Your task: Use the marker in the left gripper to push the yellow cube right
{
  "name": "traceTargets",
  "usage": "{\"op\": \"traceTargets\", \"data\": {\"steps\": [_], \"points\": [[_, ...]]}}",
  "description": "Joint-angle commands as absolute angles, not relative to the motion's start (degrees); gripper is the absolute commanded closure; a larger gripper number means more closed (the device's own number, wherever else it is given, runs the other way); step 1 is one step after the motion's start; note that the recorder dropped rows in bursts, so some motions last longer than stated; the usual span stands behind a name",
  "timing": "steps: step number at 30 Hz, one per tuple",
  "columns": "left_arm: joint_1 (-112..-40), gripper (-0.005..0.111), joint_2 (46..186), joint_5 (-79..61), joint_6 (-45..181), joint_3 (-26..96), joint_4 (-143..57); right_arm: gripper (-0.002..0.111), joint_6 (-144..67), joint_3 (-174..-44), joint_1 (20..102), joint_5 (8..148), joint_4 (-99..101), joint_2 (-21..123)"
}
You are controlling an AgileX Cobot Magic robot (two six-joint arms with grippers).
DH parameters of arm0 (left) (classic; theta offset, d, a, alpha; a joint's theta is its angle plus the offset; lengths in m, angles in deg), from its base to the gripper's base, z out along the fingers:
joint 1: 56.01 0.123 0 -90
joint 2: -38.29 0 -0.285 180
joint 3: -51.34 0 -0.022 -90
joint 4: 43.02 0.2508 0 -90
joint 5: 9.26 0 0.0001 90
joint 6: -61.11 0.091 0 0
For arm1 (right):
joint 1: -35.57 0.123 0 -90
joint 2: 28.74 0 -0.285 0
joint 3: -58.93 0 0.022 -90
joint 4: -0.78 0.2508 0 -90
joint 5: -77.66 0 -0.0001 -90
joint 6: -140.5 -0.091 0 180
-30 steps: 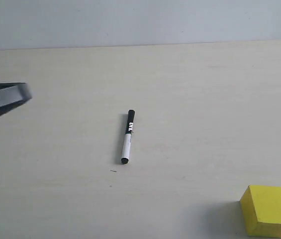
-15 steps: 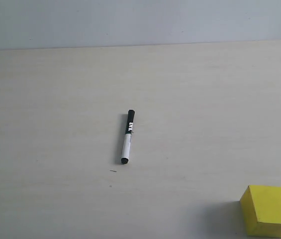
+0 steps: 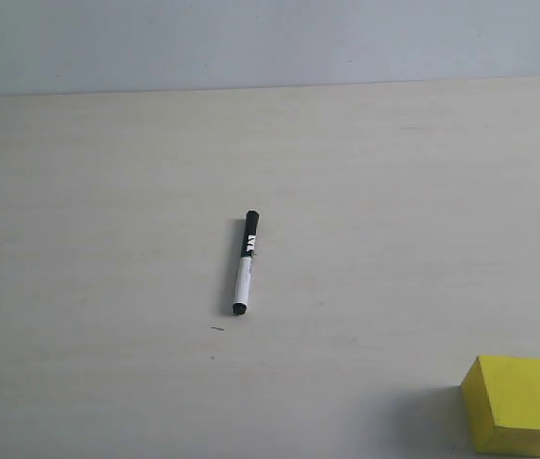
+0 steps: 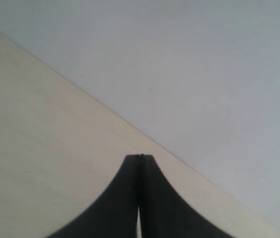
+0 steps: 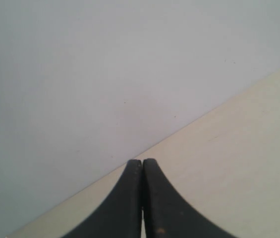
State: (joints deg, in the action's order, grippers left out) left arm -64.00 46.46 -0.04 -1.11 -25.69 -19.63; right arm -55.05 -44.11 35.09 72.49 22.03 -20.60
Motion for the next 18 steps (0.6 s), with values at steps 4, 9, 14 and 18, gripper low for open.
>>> {"op": "traceTargets", "data": {"steps": [4,9,14,18], "points": [[-63.81,0.107,46.07,-0.14,-0.80,-25.88,-21.81,0.108,-54.56,-43.85,34.84,72.65,21.74,-20.96],[-63.27,0.107,46.07,-0.14,27.74,-25.88,-30.94,0.108,-54.56,-43.85,34.84,72.65,21.74,-20.96],[-61.76,0.107,46.07,-0.14,63.52,-25.88,-45.12,0.108,-54.56,-43.85,34.84,72.65,21.74,-20.96],[-61.76,0.107,46.07,-0.01,66.87,-25.88,-44.65,0.108,-54.56,-43.85,34.84,72.65,21.74,-20.96]]}}
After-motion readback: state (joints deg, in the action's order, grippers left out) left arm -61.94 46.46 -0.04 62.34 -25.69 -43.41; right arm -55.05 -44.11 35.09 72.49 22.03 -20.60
